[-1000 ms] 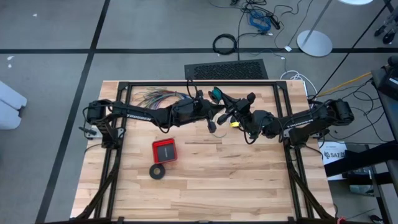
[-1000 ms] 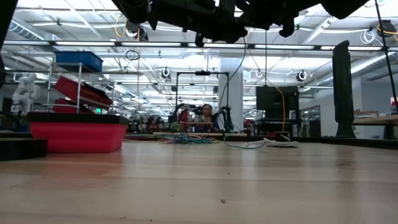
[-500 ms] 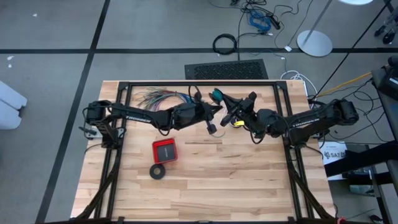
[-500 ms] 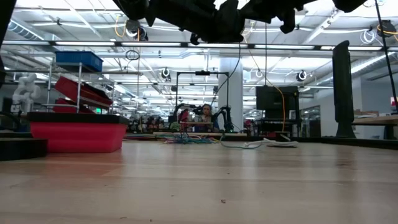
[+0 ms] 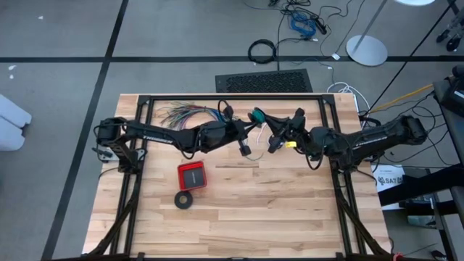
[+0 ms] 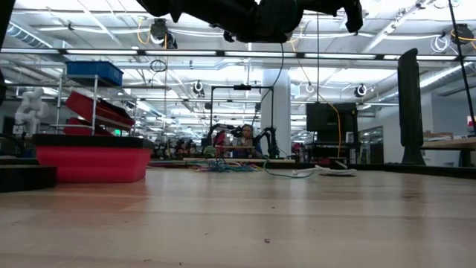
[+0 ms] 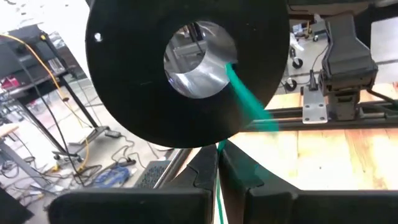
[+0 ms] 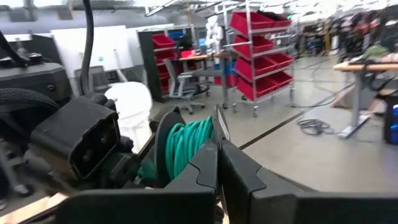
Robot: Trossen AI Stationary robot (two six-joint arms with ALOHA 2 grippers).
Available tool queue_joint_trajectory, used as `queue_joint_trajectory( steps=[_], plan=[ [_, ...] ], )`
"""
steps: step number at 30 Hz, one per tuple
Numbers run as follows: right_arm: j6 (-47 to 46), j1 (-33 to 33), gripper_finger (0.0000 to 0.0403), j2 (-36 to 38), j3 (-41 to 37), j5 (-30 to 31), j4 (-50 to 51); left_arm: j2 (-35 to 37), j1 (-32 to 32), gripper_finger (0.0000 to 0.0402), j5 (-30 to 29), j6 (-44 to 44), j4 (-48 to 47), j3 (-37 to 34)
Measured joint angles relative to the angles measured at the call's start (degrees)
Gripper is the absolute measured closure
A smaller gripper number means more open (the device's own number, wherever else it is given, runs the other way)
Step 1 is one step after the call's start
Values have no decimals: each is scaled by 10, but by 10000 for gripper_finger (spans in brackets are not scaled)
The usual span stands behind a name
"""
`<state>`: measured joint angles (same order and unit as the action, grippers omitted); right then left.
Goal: Coil cords
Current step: Coil the green wire onto the spool
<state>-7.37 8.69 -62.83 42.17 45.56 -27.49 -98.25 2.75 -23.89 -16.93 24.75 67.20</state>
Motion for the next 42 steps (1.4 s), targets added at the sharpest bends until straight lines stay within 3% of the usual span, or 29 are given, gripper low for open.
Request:
queue_joint_trajectory(
  steps=[10, 16, 21, 29, 42],
  plan=[
    [-68, 1, 403, 55, 0, -48, 130, 0, -23, 383, -12, -75, -14, 0],
    [-72, 5, 402, 70, 3, -58, 133, 0, -25, 338, -5, -83, -15, -2],
    [-68, 5, 402, 76, 3, -56, 135, -3, -1, 307, 76, -23, -9, -2],
    [-64, 6, 402, 75, 2, -56, 135, -48, 30, 303, 201, 43, 0, -2],
    [-54, 30, 403, 79, 1, -69, 143, -86, 64, 304, 213, 46, 12, -1]
  ],
)
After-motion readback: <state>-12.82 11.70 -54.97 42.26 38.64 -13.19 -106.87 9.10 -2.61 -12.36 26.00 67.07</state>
